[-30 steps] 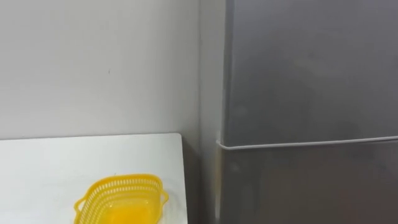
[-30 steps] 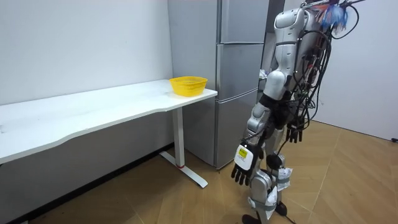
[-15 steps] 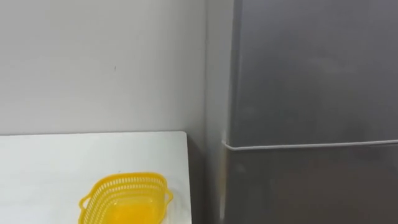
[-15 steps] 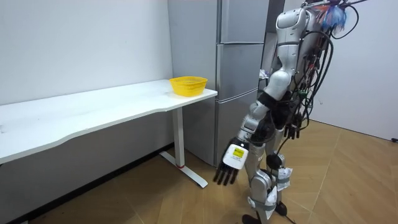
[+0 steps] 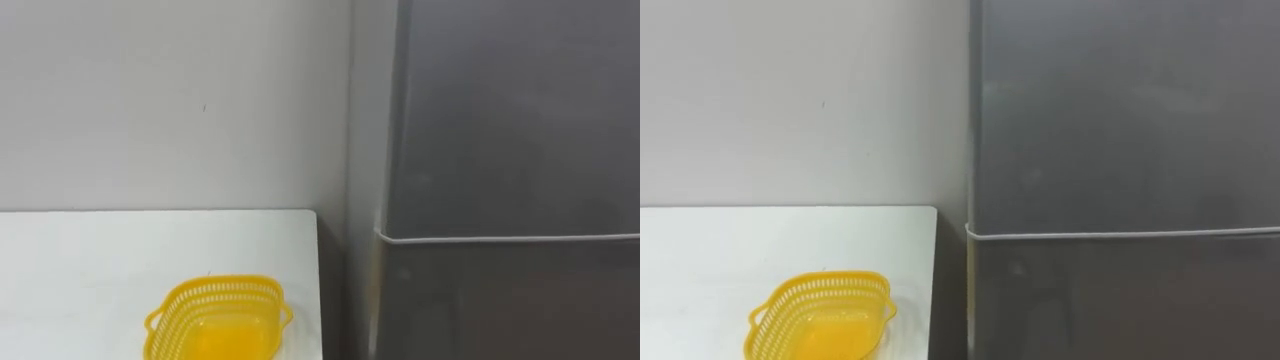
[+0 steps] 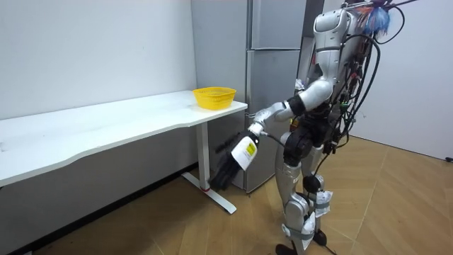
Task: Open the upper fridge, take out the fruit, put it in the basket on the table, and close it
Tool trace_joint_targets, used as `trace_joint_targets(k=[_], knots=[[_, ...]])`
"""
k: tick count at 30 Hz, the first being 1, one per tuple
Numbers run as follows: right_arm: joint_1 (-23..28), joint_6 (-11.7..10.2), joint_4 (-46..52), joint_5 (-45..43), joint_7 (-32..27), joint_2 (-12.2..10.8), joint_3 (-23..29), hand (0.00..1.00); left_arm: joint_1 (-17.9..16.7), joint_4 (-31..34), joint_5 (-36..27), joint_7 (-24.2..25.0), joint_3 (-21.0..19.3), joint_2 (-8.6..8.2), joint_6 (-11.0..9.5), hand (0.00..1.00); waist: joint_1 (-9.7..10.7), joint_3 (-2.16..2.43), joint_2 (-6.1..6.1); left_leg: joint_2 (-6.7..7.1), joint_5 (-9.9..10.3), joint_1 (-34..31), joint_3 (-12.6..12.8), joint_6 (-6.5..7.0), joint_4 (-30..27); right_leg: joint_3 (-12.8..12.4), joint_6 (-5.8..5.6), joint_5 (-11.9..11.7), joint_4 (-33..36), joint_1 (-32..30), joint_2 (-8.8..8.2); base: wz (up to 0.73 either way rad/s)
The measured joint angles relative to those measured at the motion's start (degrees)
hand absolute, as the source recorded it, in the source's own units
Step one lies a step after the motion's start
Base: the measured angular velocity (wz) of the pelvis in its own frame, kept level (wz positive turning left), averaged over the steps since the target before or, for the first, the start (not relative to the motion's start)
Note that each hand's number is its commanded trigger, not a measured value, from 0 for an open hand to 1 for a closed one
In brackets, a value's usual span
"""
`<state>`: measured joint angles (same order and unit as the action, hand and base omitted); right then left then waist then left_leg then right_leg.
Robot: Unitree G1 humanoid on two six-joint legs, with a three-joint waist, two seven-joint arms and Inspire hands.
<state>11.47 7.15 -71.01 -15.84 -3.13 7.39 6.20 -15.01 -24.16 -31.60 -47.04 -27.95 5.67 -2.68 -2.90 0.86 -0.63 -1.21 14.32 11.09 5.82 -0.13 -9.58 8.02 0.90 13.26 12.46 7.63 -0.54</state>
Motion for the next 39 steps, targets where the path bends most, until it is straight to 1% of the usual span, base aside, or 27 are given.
trace_joint_targets(k=[1, 2, 4, 6, 7, 8, 10, 12, 13, 15, 17, 18, 20, 21, 23, 25, 26, 27, 28, 30, 31, 32, 33, 35, 36, 38, 39], knots=[[0.1, -0.3, 0.0, 0.0, -0.1, 0.0, 0.0, 0.0, 0.0, 2.9, 0.0, -1.4, 0.0, 0.0, -1.0, 0.0, -0.1, 0.0, -0.02, 0.01, 0.0, 0.0, -0.2, 0.0, 0.1, 0.0, 0.0, 0.0, 0.0, 0.0, -0.05, 0.0], [0.0, -0.3, 0.0, 0.0, -0.4, 0.0, 0.0, 0.0, 0.0, 5.1, 0.1, -2.3, 0.0, 0.0, -2.4, 0.0, -0.2, -0.02, -0.13, 0.05, 0.0, 0.1, -0.4, 0.01, 0.1, 0.0, -0.01, 0.0, 0.1, 0.0, -0.05, 0.0], [0.1, -0.4, 0.0, -0.1, -0.8, 0.0, 0.1, 0.0, 0.0, 7.7, 0.9, -3.7, 0.0, -0.01, -3.6, 0.0, -0.2, -0.13, -0.29, 0.12, 0.0, 0.4, -1.0, 0.01, 0.2, 0.1, -0.01, 0.0, 0.2, 0.2, -0.21, 0.0], [0.1, -0.6, 0.0, 0.5, -0.9, -0.1, -0.1, 0.0, -0.2, 11.3, 3.1, -5.3, 0.2, -0.01, -3.9, 0.0, 0.0, -0.12, -0.35, 0.12, 0.0, 0.3, -1.4, 0.02, 0.3, 0.1, -0.01, 0.0, 0.1, 0.2, -0.17, 0.02], [0.2, -0.9, 0.0, 1.1, -0.9, -0.1, -0.5, 0.0, -0.2, 14.5, 5.0, -6.1, 0.6, 0.0, -4.0, 0.0, 0.1, -0.15, -0.31, 0.12, 0.0, 0.3, -1.6, 0.02, 0.3, 0.2, -0.01, 0.0, 0.2, 0.1, -0.19, 0.04], [0.3, -1.0, 0.0, 1.2, -0.9, -0.1, -0.4, 0.0, -0.2, 17.1, 6.7, -6.6, 1.1, 0.0, -4.5, 0.0, 0.0, -0.17, -0.27, 0.13, 0.0, 0.3, -1.7, 0.02, 0.3, 0.3, -0.01, 0.0, 0.2, 0.1, -0.19, 0.0], [0.4, -1.5, 0.0, 1.3, -0.9, -0.1, -0.4, 0.0, -0.2, 19.7, 10.1, -6.7, 1.2, 0.03, -5.4, 0.0, 0.3, -0.25, -0.24, 0.13, 0.0, 0.3, -1.7, 0.02, 0.3, 0.6, 0.0, 0.0, 0.2, 0.1, -0.18, 0.0], [0.4, -2.0, -0.1, 1.9, -0.8, -0.1, -0.5, 0.0, -0.2, 22.7, 12.2, -7.1, 1.4, 0.02, -5.6, 0.0, 1.0, -0.28, -0.31, 0.16, 0.0, 0.1, -2.0, 0.02, 0.1, 0.8, 0.0, 0.0, 0.2, 0.2, -0.19, 0.04], [0.4, -2.2, -0.3, 2.5, -0.7, -0.1, -0.6, 0.0, -0.1, 24.7, 13.8, -7.2, 1.9, 0.04, -6.0, 0.0, 1.2, -0.24, -0.51, 0.17, 0.0, 0.0, -2.0, 0.02, 0.0, 0.8, 0.01, 0.0, 0.2, 0.1, -0.18, 0.05], [0.5, -2.3, -0.3, 2.8, -0.7, -0.2, -0.5, 0.0, 0.0, 28.7, 15.2, -7.3, 2.4, 0.09, -6.2, 0.0, 1.3, -0.18, -0.67, 0.19, 0.0, -0.1, -2.3, 0.02, -0.1, 0.8, 0.02, 0.0, 0.2, 0.1, -0.19, 0.02], [0.6, -2.5, -0.4, 2.1, -0.7, -0.2, -0.5, 0.0, 0.2, 33.7, 20.0, -7.2, 2.3, 0.43, -6.4, 0.0, 1.5, -0.25, -0.62, 0.18, 0.0, -0.2, -2.3, 0.02, -0.1, 0.8, 0.02, 0.0, 0.1, 0.1, -0.08, 0.0], [0.7, -2.7, -0.4, 1.7, -0.7, -0.3, -0.5, 0.0, 0.2, 35.0, 21.4, -7.2, 2.3, 0.45, -6.5, 0.0, 1.6, -0.2, -0.71, 0.19, 0.0, -0.2, -2.3, 0.02, -0.2, 0.9, 0.02, 0.0, 0.1, 0.0, -0.03, 0.0], [1.1, -3.4, -0.5, 1.2, -0.4, -0.3, -0.5, 0.0, 0.2, 40.8, 26.0, -6.6, 2.3, 0.87, -7.4, 0.0, 1.8, -0.41, -0.42, 0.23, 0.0, -0.4, -2.1, 0.02, -0.3, 0.8, 0.02, 0.0, 0.0, -0.1, -0.09, 0.0], [1.1, -3.6, -0.6, 1.2, -0.3, -0.3, -0.5, 0.0, 0.2, 42.0, 26.4, -6.3, 2.3, 1.14, -7.8, 0.0, 1.8, -0.48, -0.38, 0.23, 0.0, -0.4, -2.0, 0.02, -0.2, 0.6, 0.02, 0.0, 0.0, -0.1, -0.12, -0.05], [1.0, -4.5, -2.2, 1.2, 0.6, -0.2, -0.5, 0.0, 0.5, 46.8, 28.0, -4.6, 2.3, 2.25, -8.5, 0.0, 1.9, -0.54, -0.54, 0.2, 0.0, -0.4, -2.0, 0.02, -0.2, 0.0, 0.0, 0.0, -0.3, -0.2, -0.08, -0.06], [1.1, -4.9, -3.1, 1.3, 1.1, -0.2, -0.5, 0.0, 1.5, 49.1, 28.5, -2.4, 2.3, 2.78, -9.2, 0.0, 2.0, -0.59, -0.67, 0.19, 0.0, -0.4, -2.0, 0.02, -0.2, 0.0, -0.01, 0.0, -0.3, -0.2, -0.15, 0.0], [1.0, -5.2, -3.1, 1.2, 1.5, -0.2, -0.4, 0.0, 1.7, 50.1, 29.4, -1.1, 2.4, 2.91, -9.5, 0.0, 2.5, -0.69, -0.84, 0.19, 0.0, -0.4, -2.3, 0.03, -0.3, 0.1, -0.01, 0.0, -0.3, -0.1, -0.2, 0.04], [1.0, -5.2, -3.1, 1.2, 1.8, -0.2, -0.4, 0.0, 1.9, 50.5, 29.7, -0.3, 2.4, 2.92, -9.5, 0.0, 2.7, -0.73, -0.91, 0.21, 0.0, -0.4, -2.4, 0.03, -0.3, 0.1, -0.01, 0.0, -0.4, 0.0, -0.2, 0.03], [1.0, -5.3, -3.1, 1.1, 2.8, -0.2, -0.4, 0.0, 2.5, 51.4, 29.7, 1.6, 2.6, 3.01, -9.5, 0.0, 2.8, -0.76, -1.07, 0.2, 0.0, -0.5, -2.6, 0.03, -0.3, 0.1, 0.0, -0.1, -0.6, 0.0, -0.14, 0.05], [1.1, -5.1, -3.2, 1.1, 4.1, -0.2, -0.5, 0.0, 3.9, 52.5, 28.3, 4.1, 3.5, 3.61, -9.5, 0.0, 3.2, -0.83, -1.12, 0.22, 0.0, -0.5, -3.0, 0.03, -0.3, 0.1, 0.0, -0.1, -0.7, 0.1, -0.07, 0.02], [1.0, -4.9, -3.1, 1.1, 4.7, -0.2, -0.5, 0.0, 4.9, 52.8, 26.5, 5.7, 4.4, 4.37, -9.5, 0.0, 3.3, -0.95, -1.23, 0.19, 0.0, -0.5, -3.0, 0.03, -0.3, 0.1, 0.0, -0.1, -0.7, 0.1, -0.04, 0.0], [0.8, -4.6, -2.8, 1.1, 5.2, -0.1, -0.4, 0.0, 5.9, 52.8, 24.7, 7.8, 5.0, 4.69, -9.5, 0.0, 3.6, -1.06, -1.31, 0.19, 0.0, -0.6, -3.0, 0.02, -0.2, 0.1, 0.0, -0.1, -0.7, -0.1, -0.04, 0.0], [0.6, -4.6, -2.7, 1.1, 5.4, -0.1, -0.4, 0.0, 6.3, 52.9, 24.1, 8.8, 5.4, 4.69, -9.4, 0.0, 3.7, -1.06, -1.36, 0.19, 0.0, -0.8, -3.0, 0.02, -0.2, 0.1, 0.0, -0.1, -0.7, -0.2, -0.06, 0.0], [-0.3, -4.6, -2.7, 1.1, 6.3, 0.1, -0.3, 0.0, 6.9, 54.7, 19.7, 13.6, 7.0, 4.7, -8.6, 0.0, 4.3, -1.07, -1.35, 0.2, 0.0, -1.2, -2.9, 0.03, -0.3, 0.2, 0.0, -0.2, -0.8, -0.6, -0.07, 0.0], [-0.3, -4.6, -2.7, 1.1, 6.5, 0.1, -0.3, 0.0, 7.1, 54.9, 19.0, 14.9, 7.5, 4.71, -8.4, 0.0, 4.3, -1.07, -1.33, 0.21, 0.0, -1.3, -2.9, 0.04, -0.4, 0.2, 0.01, -0.2, -0.8, -0.7, -0.08, 0.0], [-0.3, -4.6, -2.8, 0.1, 7.3, 0.2, -0.5, 0.0, 7.7, 56.2, 15.6, 19.4, 10.2, 4.71, -7.9, 0.0, 5.0, -1.22, -1.15, 0.32, 0.0, -1.5, -2.8, 0.03, -0.7, 0.6, -0.01, -0.2, -0.8, -0.6, 0.0, 0.06], [-0.7, -4.6, -2.8, -0.3, 7.5, 0.2, -0.5, 0.0, 7.8, 56.3, 15.1, 20.5, 11.1, 4.71, -7.8, 0.0, 5.1, -1.22, -1.11, 0.37, 0.0, -1.6, -2.9, 0.04, -0.8, 0.8, -0.02, -0.2, -0.8, -0.6, -0.06, 0.12]])
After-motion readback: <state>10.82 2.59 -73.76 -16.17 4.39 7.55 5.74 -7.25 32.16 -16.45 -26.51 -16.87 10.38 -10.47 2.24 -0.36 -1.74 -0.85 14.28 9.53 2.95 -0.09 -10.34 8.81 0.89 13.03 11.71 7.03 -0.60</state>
